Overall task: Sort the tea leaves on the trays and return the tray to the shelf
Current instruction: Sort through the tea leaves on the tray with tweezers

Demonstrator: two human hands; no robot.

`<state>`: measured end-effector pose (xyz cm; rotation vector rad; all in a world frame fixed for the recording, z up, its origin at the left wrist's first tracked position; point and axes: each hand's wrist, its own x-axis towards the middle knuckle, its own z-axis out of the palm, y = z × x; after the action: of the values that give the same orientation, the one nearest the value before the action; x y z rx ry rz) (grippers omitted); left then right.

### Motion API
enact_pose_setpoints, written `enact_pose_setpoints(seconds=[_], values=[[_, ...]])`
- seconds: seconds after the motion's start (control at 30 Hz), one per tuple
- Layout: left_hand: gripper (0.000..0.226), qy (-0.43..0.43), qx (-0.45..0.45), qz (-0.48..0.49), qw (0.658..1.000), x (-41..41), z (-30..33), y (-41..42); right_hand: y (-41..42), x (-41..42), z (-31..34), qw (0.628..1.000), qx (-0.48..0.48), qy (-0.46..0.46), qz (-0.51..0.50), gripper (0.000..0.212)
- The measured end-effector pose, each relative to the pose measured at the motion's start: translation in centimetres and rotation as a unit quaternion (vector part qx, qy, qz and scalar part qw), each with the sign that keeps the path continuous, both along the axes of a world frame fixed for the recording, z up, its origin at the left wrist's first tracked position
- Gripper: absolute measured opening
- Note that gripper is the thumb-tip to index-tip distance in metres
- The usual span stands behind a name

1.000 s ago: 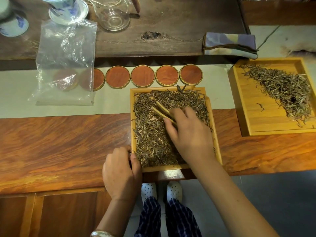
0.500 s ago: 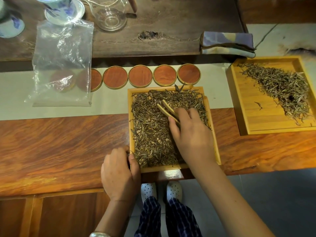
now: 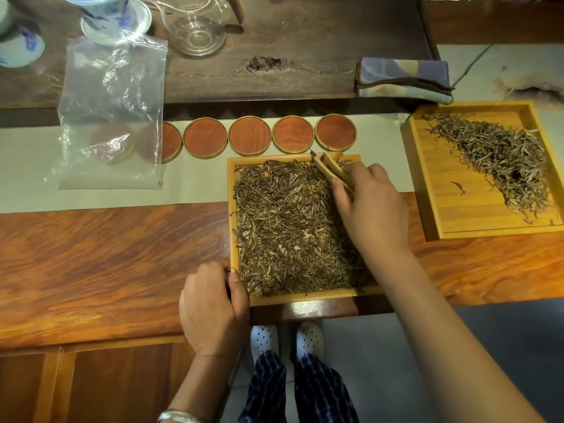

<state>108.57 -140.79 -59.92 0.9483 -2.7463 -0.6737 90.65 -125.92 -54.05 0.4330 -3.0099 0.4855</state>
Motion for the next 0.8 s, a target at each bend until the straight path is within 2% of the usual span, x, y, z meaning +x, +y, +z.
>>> enact_pose_setpoints(seconds=[0.23, 0.5, 0.67, 0.8], values=[[0.013, -0.002, -0.003, -0.001, 1.0, -0.1, -0.1, -0.1, 2.3, 3.4, 0.9, 0.999, -0.034, -0.011, 0.015, 0.029], [0.015, 0.005, -0.001, 0.0, 1.0, 0.0, -0.2, -0.1, 2.0, 8.7, 0.7, 0.987, -0.007, -0.085, 0.137, 0.027], [0.008, 0.014, -0.01, -0.005, 1.0, 0.1, -0.3, 0.0, 2.4, 9.0, 0.4, 0.99, 0.013, -0.066, 0.12, 0.026], [0.01, 0.01, -0.006, -0.004, 1.0, 0.1, -0.3, -0.1, 2.0, 10.0, 0.4, 0.985, -0.004, -0.072, 0.155, 0.025]])
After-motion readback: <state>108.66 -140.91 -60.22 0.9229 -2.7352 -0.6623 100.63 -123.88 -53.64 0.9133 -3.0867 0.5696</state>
